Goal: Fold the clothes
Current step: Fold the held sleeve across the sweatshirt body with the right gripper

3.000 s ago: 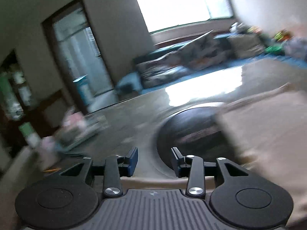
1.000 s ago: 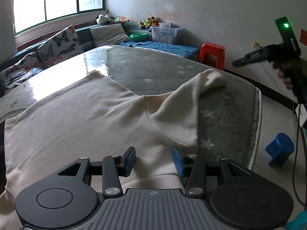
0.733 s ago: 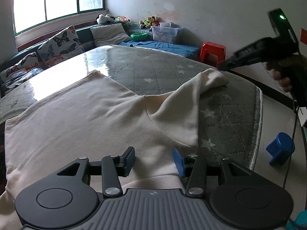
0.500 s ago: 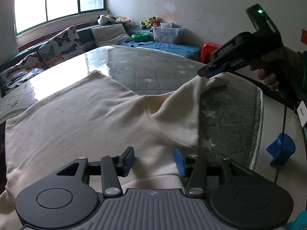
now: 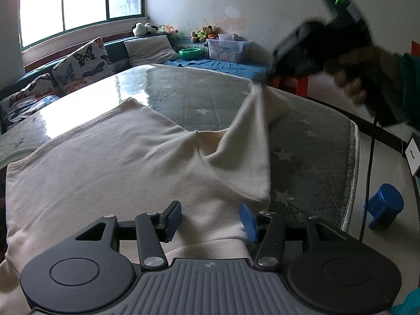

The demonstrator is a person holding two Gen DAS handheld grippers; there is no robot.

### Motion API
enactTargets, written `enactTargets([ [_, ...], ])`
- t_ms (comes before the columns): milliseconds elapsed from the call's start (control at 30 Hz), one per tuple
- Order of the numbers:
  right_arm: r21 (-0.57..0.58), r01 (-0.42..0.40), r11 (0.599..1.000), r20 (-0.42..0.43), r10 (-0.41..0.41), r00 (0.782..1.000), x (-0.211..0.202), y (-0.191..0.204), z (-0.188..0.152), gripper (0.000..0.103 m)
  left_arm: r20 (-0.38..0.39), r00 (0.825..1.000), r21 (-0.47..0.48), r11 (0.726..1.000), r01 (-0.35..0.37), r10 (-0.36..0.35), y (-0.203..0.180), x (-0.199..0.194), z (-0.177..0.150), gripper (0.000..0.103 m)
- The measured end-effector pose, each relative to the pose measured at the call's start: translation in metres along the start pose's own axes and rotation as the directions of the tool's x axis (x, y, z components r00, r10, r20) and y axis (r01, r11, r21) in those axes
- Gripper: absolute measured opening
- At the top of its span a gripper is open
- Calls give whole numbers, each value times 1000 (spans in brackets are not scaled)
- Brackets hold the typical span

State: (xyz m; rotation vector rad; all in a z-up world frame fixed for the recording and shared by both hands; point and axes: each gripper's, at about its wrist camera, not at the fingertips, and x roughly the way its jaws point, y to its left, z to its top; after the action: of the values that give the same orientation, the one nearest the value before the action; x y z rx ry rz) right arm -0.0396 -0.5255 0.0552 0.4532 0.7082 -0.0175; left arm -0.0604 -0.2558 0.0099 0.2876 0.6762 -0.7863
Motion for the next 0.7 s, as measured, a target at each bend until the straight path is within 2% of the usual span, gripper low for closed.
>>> enactTargets([
  [100,-51,-53,997,89,57,994,-27,6,-3,2,2,1000,0,1000,2,-2,1,0,0,55],
  [133,-58,-46,997,106,52,993,-35,4,-7,2,3,1000,1,1000,3,-3,1,0,0,55],
  [233,-19,76,997,68,-75,995,-40,-20,-25,2,4,1000,4,1000,6,-6,1,0,0,56],
  [333,21,205,978,26,-206,978,-36,-43,-36,4,3,1000,7,1000,7,-7,2,-1,0,56],
  [400,27,249,968,33,-250,968,-36,-48,-41,5,1,1000,8,1000,6,-6,3,-2,-1,56],
  [500,-41,236,971,71,-233,970,-38,-33,-43,6,-2,1000,8,1000,5,-5,3,-1,0,56],
  [600,-191,209,959,107,-191,976,-34,-1,-46,7,-1,1000,10,1000,2,-2,3,-1,0,56],
  [700,-304,171,937,64,-159,985,-13,28,-48,9,-2,1000,12,1000,2,-2,1,-1,-1,56],
])
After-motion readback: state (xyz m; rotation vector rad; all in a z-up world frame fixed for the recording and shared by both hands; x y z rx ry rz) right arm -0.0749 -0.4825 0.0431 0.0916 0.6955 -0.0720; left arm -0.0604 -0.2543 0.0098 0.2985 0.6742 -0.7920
